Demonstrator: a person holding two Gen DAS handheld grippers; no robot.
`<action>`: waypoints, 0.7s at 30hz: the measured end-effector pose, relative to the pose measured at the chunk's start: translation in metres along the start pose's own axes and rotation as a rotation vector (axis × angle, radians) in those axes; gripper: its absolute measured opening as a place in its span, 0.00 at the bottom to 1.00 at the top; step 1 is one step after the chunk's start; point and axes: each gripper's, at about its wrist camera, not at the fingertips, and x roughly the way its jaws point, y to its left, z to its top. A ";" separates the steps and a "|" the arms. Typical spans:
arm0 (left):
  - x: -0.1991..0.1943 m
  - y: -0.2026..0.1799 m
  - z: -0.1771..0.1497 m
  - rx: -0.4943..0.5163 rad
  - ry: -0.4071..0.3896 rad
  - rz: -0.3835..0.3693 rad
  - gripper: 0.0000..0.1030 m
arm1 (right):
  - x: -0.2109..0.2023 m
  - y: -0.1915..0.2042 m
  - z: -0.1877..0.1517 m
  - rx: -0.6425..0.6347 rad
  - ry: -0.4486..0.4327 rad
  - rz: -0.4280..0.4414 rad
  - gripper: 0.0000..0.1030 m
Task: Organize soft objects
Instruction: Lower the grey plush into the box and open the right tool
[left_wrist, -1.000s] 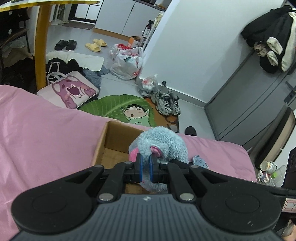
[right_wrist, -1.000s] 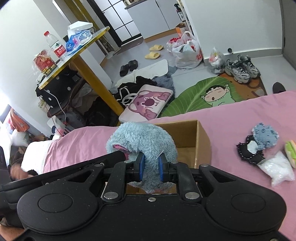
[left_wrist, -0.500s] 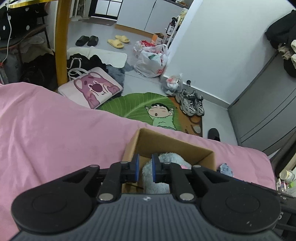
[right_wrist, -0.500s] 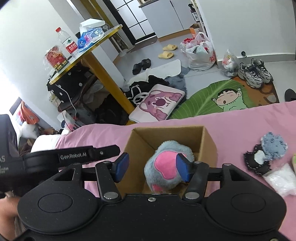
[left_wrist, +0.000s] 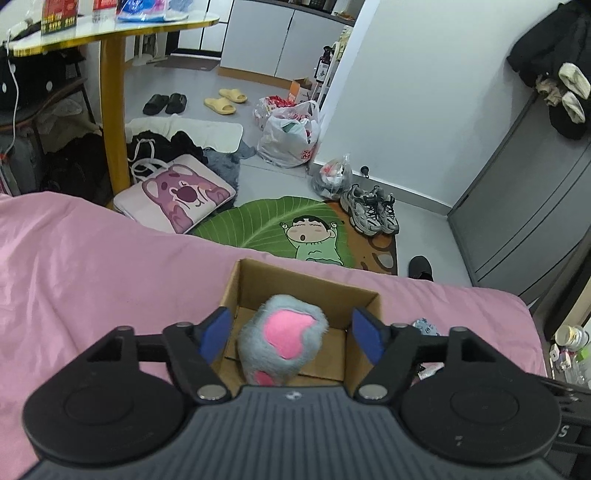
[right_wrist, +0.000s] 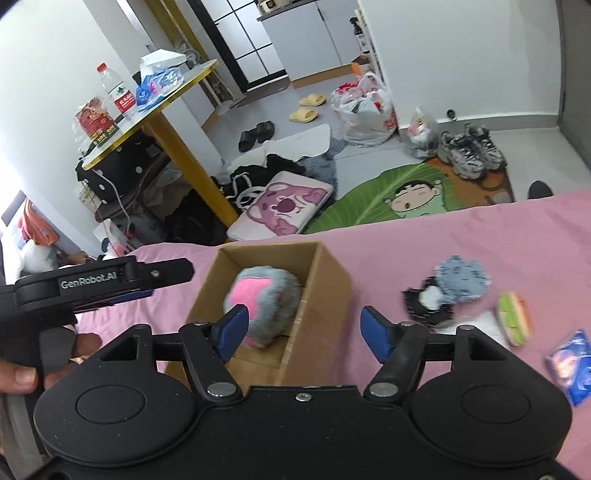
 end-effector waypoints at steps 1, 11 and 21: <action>-0.003 -0.004 -0.002 0.009 -0.002 0.000 0.73 | -0.005 -0.003 -0.001 -0.001 -0.003 -0.008 0.67; -0.029 -0.051 -0.023 0.048 -0.006 -0.022 0.77 | -0.058 -0.039 -0.011 0.004 -0.054 -0.064 0.86; -0.056 -0.090 -0.046 0.049 -0.005 -0.023 0.79 | -0.096 -0.068 -0.019 -0.031 -0.074 -0.083 0.91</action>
